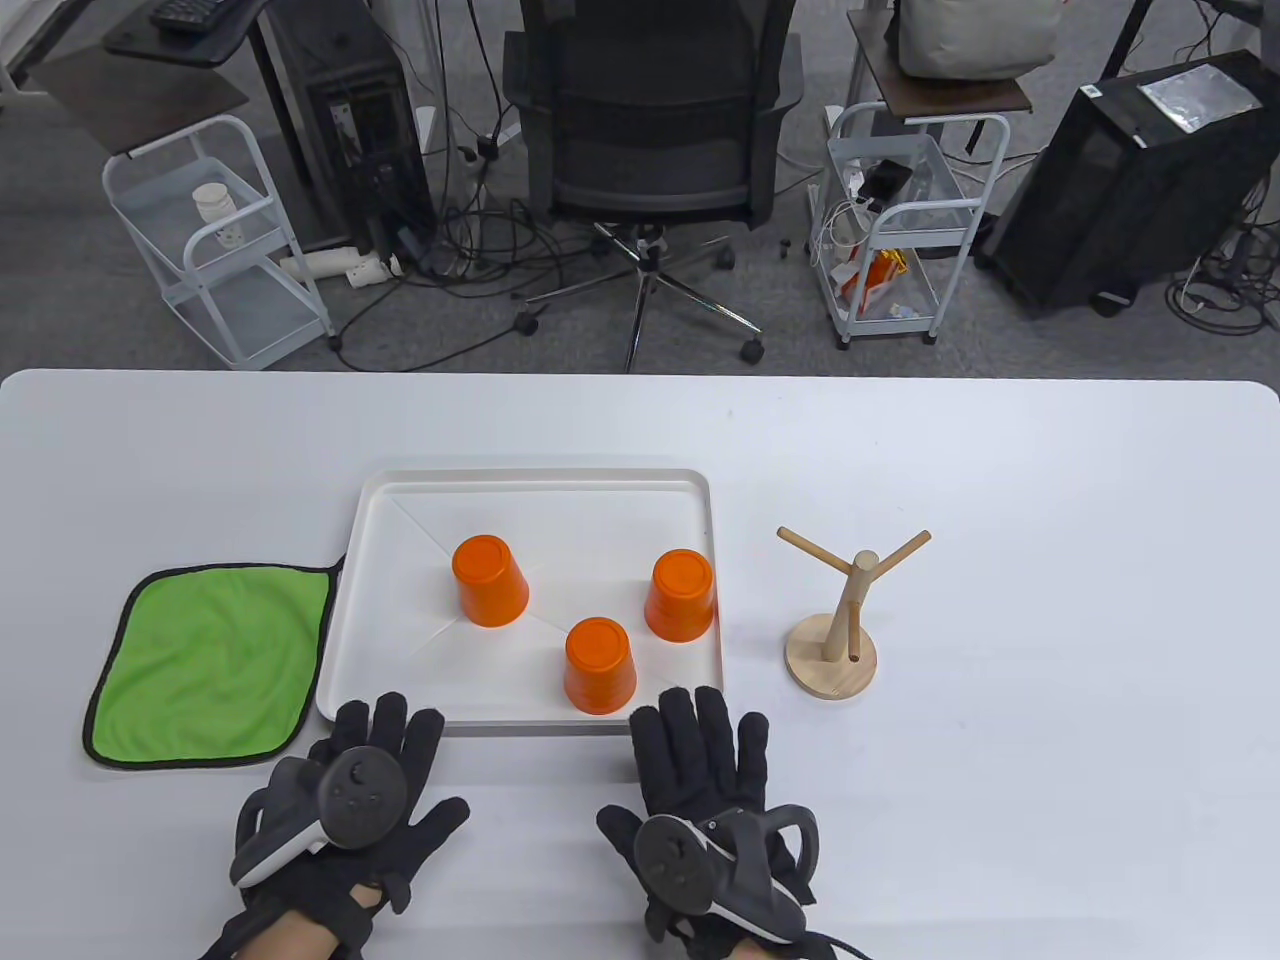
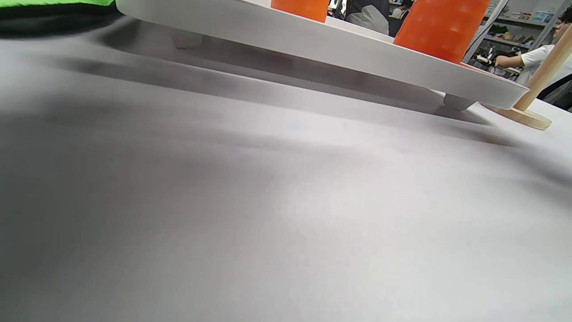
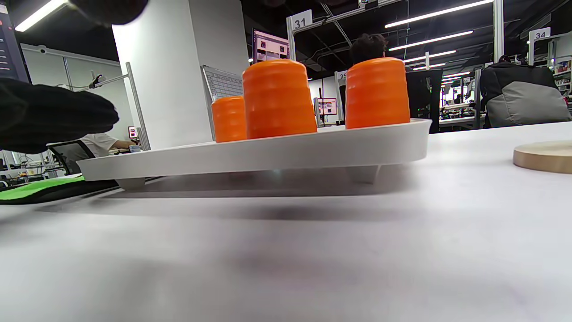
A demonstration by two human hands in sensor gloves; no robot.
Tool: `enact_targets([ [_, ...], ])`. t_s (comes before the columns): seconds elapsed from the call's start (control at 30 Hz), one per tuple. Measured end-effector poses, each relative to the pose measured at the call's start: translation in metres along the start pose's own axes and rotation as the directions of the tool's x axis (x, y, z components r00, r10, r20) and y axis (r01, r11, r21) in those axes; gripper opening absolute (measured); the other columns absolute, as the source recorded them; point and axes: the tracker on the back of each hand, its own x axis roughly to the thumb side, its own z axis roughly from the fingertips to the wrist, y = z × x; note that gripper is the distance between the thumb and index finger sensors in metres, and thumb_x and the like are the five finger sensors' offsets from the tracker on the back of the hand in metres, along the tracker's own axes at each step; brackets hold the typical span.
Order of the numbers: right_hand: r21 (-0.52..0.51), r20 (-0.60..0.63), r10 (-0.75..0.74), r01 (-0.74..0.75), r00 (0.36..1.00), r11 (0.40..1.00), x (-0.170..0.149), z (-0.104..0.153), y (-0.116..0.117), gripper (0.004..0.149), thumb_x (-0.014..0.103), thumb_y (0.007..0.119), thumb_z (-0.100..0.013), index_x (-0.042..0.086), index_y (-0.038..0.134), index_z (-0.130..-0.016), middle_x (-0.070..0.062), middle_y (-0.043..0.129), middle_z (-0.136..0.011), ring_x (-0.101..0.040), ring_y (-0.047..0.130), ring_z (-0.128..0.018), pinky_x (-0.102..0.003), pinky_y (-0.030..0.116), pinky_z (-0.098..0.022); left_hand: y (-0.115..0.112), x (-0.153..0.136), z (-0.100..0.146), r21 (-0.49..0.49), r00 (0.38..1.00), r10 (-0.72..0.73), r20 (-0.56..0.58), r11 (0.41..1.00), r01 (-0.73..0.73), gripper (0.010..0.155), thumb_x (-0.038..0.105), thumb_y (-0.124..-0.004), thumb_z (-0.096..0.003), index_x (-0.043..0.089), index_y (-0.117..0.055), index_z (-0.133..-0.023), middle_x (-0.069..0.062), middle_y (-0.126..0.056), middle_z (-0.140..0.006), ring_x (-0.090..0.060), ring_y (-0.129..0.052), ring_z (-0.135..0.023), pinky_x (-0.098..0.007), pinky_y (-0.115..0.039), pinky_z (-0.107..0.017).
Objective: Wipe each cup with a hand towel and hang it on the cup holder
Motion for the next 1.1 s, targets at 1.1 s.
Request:
enact_targets([
  [1.1,0.231,-0.039,0.170,-0.156,0.985,0.960,0.030,-0.141,0.010,0.076,0.060,0.061,-0.048,0.025,0.034,-0.109,-0.020,0.033,-0.117,-0.053,0.049,-0.099,-0.069,0.037,-0.074,0.000,-0.002,-0.001,-0.013,1.000,0.029,0.003,0.999,-0.029,0.087,0.071,-0.054,-0.0437,0.026,-0.016,-0.109,-0.010,-0.007,-0.116,-0.047,-0.010,-0.103,-0.068,-0.028,-0.074],
])
